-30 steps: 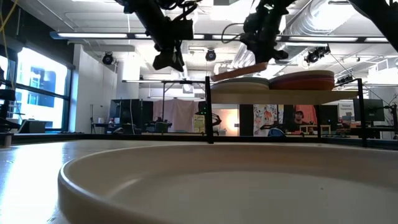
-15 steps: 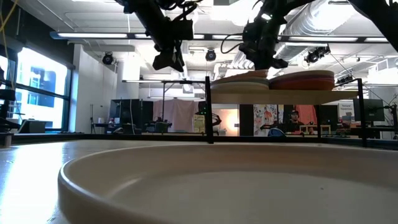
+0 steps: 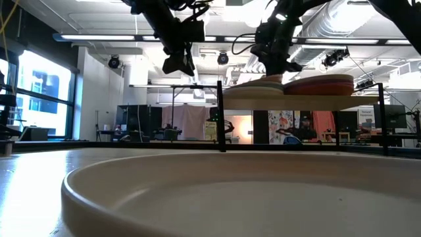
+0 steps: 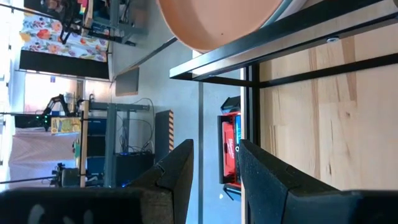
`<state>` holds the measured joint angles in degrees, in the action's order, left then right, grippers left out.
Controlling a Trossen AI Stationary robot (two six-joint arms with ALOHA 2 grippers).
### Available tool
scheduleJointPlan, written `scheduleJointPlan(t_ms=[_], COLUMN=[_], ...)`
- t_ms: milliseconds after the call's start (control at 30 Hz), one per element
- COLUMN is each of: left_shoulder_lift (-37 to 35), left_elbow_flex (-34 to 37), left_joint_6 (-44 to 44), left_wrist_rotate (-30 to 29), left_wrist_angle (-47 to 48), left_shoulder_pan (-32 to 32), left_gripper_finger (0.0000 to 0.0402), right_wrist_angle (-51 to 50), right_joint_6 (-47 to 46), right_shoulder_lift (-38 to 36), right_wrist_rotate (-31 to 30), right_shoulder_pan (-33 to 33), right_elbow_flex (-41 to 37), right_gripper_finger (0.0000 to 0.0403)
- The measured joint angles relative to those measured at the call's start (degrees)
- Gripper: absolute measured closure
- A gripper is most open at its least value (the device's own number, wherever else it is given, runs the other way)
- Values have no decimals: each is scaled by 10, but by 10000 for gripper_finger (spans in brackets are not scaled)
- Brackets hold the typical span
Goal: Place and stack plates onto a shelf
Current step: Stack the brown plate on top of the blue plate on the shelf
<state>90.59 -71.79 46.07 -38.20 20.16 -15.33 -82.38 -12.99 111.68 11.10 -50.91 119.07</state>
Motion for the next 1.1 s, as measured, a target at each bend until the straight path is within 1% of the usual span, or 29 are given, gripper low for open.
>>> scheduleJointPlan(t_ms=[100,200,400,467,500,567,667,833,967,1100], left_shoulder_lift=[0,0,0,0,0,0,0,0,0,0], left_elbow_flex=[0,0,0,0,0,0,0,0,0,0], left_joint_6=[0,0,0,0,0,-4,-21,-57,-78,-80], left_wrist_rotate=[0,0,2,3,3,3,-2,-6,-7,-6], left_wrist_angle=[0,0,1,1,1,4,23,71,92,93], left_shoulder_pan=[0,0,0,0,0,0,0,0,-1,-7], left_gripper_finger=[284,284,284,284,284,284,284,284,284,284], right_wrist_angle=[-3,-19,-72,-76,-75,-76,-76,-76,-76,-77], right_joint_6=[0,0,14,10,10,10,10,0,-15,-43], right_shoulder_lift=[0,0,0,0,0,-2,-3,-4,-3,-3], right_wrist_rotate=[-3,0,1,1,6,40,90,88,84,51], right_shoulder_pan=[3,3,-8,-9,-9,-7,5,42,76,112], right_elbow_flex=[0,3,40,55,60,65,66,48,34,26], right_gripper_finger=[313,300,297,297,297,297,297,297,297,297])
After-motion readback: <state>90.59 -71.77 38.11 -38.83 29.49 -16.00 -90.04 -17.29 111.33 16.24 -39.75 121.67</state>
